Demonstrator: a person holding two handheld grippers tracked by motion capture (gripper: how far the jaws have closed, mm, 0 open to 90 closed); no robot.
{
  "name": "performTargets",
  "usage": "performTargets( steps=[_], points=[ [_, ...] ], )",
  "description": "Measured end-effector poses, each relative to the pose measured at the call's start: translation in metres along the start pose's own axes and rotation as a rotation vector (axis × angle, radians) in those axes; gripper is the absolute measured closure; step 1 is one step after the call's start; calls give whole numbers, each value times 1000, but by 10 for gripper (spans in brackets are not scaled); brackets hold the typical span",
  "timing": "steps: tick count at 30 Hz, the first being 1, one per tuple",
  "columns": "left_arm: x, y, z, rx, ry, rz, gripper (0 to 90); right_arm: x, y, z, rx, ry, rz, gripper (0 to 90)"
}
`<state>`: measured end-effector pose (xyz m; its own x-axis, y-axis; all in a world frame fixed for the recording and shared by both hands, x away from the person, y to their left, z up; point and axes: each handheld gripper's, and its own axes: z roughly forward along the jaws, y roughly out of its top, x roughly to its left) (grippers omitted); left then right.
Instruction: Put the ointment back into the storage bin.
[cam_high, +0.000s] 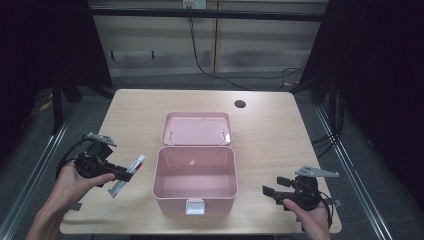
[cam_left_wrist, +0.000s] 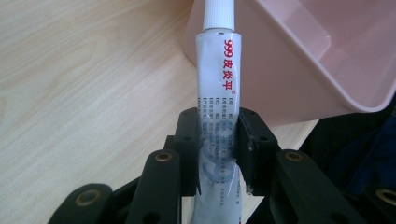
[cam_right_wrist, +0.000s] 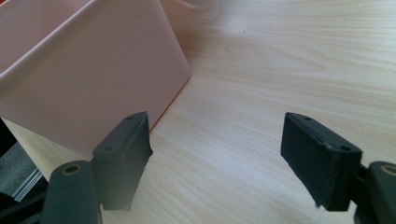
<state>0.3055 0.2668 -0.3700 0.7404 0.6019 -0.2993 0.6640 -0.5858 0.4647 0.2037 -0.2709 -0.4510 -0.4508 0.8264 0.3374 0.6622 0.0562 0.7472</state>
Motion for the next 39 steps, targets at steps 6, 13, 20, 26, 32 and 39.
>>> performTargets(
  steps=[6,13,20,26,32,39],
  points=[
    [-4,5,-8,-4,-4,15,712,0,0,-1,-6,-1,1,220],
    [-10,10,-15,-23,-5,35,712,1,1,1,4,13,-9,187],
    [-23,18,-22,-31,-17,79,712,0,0,-1,5,24,-4,178],
    [-33,29,-24,0,-42,118,713,0,0,0,11,23,-7,178],
    [-41,38,-26,14,-53,155,713,-1,0,0,14,23,-5,178],
    [-54,51,-24,30,-37,182,713,-1,0,0,15,24,-4,178]
  ],
)
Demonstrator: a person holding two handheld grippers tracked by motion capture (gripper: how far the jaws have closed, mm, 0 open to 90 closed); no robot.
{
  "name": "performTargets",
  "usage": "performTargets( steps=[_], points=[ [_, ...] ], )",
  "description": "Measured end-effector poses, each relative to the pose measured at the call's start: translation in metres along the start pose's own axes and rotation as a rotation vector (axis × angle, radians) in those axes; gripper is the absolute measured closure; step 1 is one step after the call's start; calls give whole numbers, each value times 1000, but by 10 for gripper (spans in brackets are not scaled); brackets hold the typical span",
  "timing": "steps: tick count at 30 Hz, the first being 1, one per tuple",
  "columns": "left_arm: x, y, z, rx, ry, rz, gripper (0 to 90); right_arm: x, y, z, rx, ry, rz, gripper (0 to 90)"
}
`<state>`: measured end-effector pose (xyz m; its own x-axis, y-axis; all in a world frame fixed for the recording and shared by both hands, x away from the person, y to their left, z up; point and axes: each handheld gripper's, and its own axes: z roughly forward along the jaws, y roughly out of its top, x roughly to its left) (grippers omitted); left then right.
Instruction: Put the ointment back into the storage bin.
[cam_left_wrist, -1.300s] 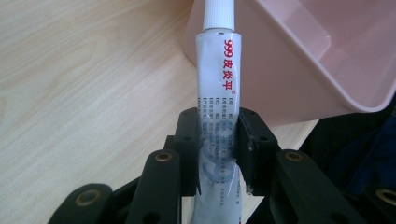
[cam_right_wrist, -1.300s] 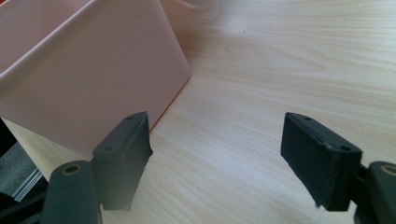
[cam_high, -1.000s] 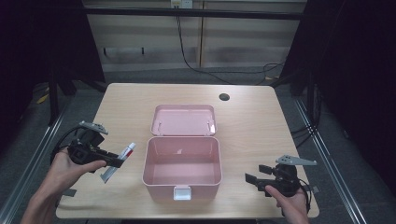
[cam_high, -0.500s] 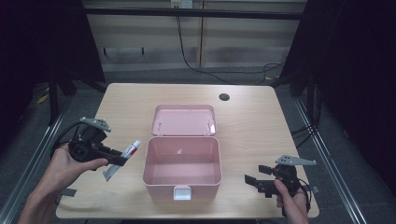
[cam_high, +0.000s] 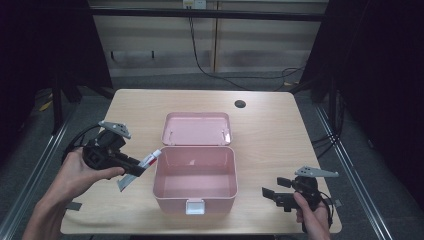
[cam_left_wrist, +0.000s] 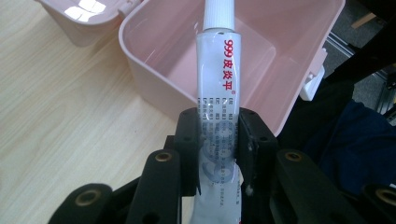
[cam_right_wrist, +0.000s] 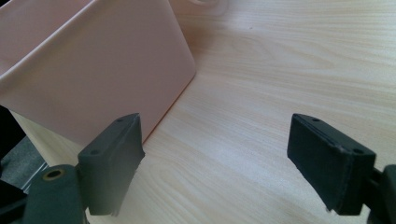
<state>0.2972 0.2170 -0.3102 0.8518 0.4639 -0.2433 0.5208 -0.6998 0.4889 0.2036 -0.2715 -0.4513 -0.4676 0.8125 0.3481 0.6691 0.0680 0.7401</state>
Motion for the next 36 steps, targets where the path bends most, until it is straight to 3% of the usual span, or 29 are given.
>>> performTargets(
  steps=[4,6,18,22,28,29,33,34,36],
  points=[
    [-3,9,7,34,-4,6,713,0,0,0,0,5,-5,178],
    [-4,14,10,55,-10,32,713,0,0,0,-1,6,-4,178],
    [-20,43,18,81,1,93,713,1,0,0,-1,6,-5,177],
    [-28,51,22,74,-21,126,713,1,0,0,0,13,-5,172],
    [-34,62,31,81,-47,138,712,0,0,0,0,13,-9,171],
    [-34,64,33,101,-44,148,712,0,0,0,0,13,-7,171],
    [-34,69,42,93,-47,152,713,0,0,0,0,15,-7,170],
    [-35,71,44,83,-51,131,713,0,0,0,0,16,-6,170],
    [-34,75,48,110,-63,150,712,1,0,0,1,19,-3,169]
  ],
)
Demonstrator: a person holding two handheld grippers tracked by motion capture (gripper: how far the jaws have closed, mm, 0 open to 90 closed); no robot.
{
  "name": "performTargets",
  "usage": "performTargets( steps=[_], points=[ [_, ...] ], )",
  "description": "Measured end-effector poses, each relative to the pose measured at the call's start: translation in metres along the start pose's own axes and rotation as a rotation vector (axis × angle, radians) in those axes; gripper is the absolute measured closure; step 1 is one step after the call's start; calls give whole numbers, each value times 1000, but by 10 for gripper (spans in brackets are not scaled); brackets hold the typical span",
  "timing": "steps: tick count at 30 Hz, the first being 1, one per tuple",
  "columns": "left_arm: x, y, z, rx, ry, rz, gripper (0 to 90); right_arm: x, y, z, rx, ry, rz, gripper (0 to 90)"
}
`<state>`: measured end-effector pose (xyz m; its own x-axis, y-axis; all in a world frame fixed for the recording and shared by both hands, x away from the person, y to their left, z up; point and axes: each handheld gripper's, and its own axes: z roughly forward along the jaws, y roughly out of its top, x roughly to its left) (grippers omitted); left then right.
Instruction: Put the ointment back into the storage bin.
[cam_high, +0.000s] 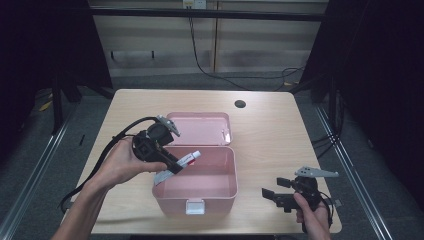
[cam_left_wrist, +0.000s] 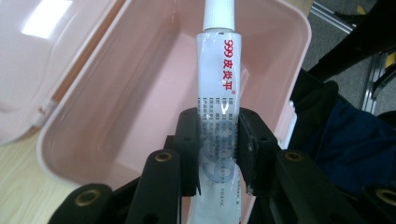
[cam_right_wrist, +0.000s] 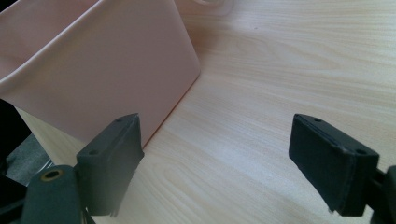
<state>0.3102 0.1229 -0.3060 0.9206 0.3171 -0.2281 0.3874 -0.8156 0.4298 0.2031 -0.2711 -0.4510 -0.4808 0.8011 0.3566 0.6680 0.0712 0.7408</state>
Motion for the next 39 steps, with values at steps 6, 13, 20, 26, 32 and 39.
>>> performTargets(
  steps=[6,13,20,26,32,39],
  points=[
    [-2,13,12,51,-2,31,713,0,0,0,-1,0,0,168],
    [-5,24,20,70,-18,52,712,0,0,0,0,2,1,167],
    [-7,29,36,106,-49,76,713,-1,0,1,1,5,1,166],
    [-5,33,50,136,-55,80,713,0,0,1,6,6,5,165],
    [-6,33,61,147,-53,70,713,0,-1,2,16,13,1,165],
    [-4,31,75,164,-77,93,712,0,0,1,13,9,4,165]
  ],
)
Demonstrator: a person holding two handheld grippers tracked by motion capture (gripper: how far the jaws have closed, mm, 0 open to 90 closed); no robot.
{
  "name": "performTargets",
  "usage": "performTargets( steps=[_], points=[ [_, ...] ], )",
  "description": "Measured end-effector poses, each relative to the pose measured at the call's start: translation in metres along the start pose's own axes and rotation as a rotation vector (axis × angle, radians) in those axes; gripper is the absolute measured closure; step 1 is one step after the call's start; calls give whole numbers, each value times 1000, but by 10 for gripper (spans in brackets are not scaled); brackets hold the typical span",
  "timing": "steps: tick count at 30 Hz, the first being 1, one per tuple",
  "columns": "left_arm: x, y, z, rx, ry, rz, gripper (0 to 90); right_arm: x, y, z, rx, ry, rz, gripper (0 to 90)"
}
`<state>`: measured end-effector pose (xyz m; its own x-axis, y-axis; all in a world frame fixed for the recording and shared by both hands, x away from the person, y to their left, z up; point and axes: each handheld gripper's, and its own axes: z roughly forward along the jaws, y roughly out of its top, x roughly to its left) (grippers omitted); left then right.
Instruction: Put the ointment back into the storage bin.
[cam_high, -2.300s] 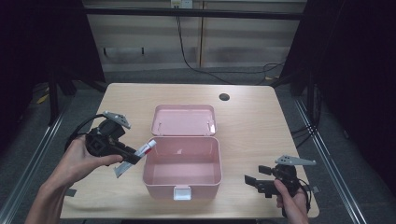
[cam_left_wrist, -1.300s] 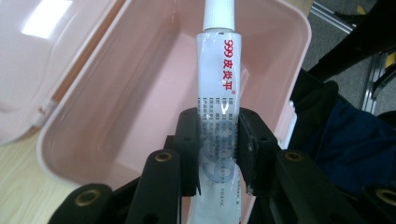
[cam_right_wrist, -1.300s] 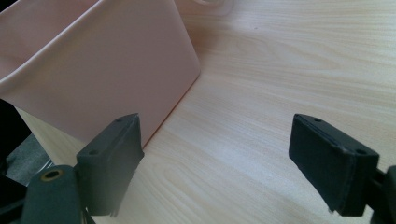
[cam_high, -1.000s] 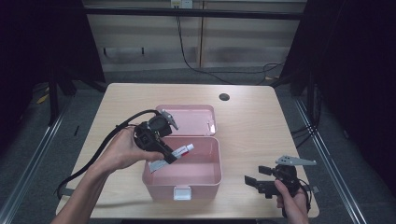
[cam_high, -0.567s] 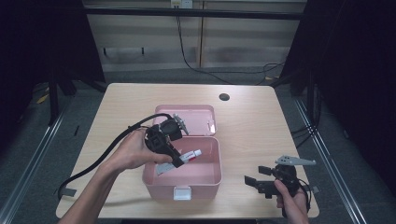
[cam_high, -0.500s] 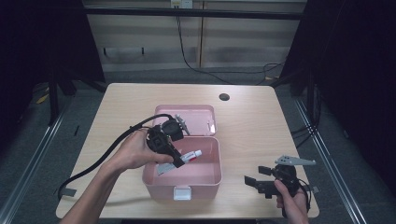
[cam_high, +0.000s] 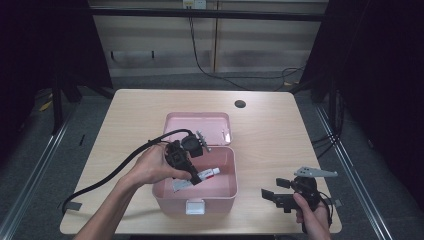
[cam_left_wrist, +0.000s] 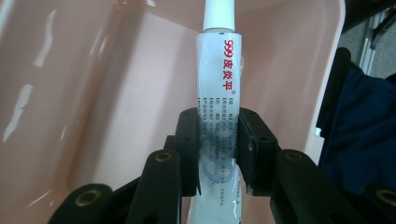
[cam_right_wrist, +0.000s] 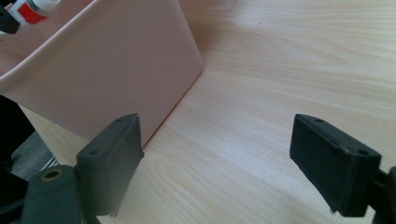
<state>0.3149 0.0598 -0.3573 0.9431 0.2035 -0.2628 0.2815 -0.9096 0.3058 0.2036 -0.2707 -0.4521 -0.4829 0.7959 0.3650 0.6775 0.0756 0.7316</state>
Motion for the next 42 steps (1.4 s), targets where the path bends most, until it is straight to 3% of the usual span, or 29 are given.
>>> performTargets(
  steps=[11,13,24,28,33,38,42],
  points=[
    [0,2,16,28,-32,32,712,0,0,0,1,0,-3,165],
    [1,1,18,24,0,33,712,1,0,0,0,-1,-3,165],
    [2,4,37,80,-34,74,712,0,0,0,-5,-1,-7,165],
    [3,6,43,84,-38,50,712,0,0,0,-2,-3,-4,165],
    [5,7,50,118,-55,63,712,0,0,0,-6,-1,-7,164],
    [8,8,55,122,-61,37,712,0,0,0,-9,-5,-6,164],
    [8,9,60,138,-64,42,712,0,0,0,-8,-6,-6,164]
  ],
)
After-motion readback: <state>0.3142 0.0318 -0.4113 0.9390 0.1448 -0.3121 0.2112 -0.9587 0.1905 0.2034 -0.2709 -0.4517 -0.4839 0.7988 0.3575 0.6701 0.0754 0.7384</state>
